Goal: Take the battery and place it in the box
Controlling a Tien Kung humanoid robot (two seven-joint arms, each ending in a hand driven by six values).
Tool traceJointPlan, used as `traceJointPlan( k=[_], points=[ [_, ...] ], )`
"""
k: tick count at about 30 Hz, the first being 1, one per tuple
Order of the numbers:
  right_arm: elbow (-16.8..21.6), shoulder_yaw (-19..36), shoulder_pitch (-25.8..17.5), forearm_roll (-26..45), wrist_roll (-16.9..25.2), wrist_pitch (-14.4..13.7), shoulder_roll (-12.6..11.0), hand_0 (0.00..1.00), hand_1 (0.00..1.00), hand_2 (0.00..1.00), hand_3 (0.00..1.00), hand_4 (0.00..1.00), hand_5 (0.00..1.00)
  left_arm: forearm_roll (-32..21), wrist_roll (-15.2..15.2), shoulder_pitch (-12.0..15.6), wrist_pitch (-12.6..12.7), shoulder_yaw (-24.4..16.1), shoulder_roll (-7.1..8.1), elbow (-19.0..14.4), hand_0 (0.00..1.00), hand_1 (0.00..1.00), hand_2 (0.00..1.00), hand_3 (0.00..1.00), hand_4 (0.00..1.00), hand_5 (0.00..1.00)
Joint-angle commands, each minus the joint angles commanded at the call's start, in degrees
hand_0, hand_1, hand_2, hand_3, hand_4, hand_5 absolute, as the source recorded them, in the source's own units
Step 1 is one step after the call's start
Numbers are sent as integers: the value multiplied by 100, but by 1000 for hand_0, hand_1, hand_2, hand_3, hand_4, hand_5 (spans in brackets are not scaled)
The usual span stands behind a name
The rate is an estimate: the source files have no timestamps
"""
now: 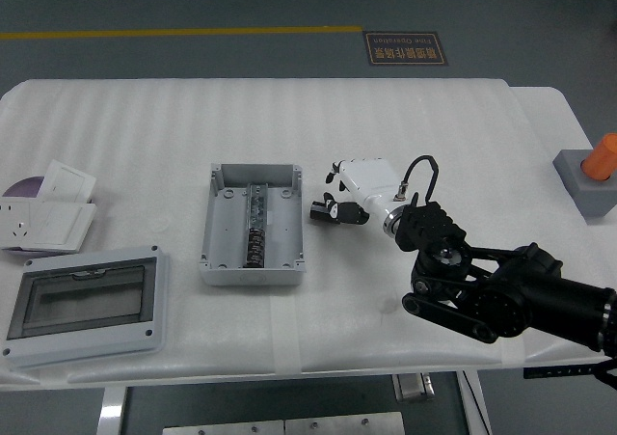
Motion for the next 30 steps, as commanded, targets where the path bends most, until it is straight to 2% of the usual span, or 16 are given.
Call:
traceJointPlan(
  k=[4,5,10,11,28,29,30],
  points=[
    [31,-24,-7,-13,-22,34,29,343,503,588,776,695,499,6,10,-3,-10,-6,-2,0,621,675,574,574,528,594],
    [36,-30,-9,-18,-28,47,34,381,551,679,913,765,558,8,14,-4,-12,-8,-3,0,620,675,573,574,528,591],
    [50,-50,-12,-76,-78,148,50,381,551,679,913,765,558,21,42,1,-33,-17,-1,0,620,675,573,574,528,591],
    [47,-51,-11,-83,-85,163,50,399,577,708,972,848,624,27,46,2,-35,-21,0,0,620,675,571,573,527,590],
    [-71,-254,34,-104,-183,206,131,407,581,703,968,887,648,2,25,-24,-37,20,10,0,620,676,572,572,522,587],
    [-71,-266,35,-103,-187,217,137,399,569,669,904,894,662,2,23,-27,-37,20,9,0,620,676,572,572,521,585],
    [-70,-276,36,-103,-191,228,142,399,569,669,904,894,662,2,22,-28,-37,21,9,0,620,676,572,572,521,585]
  ],
)
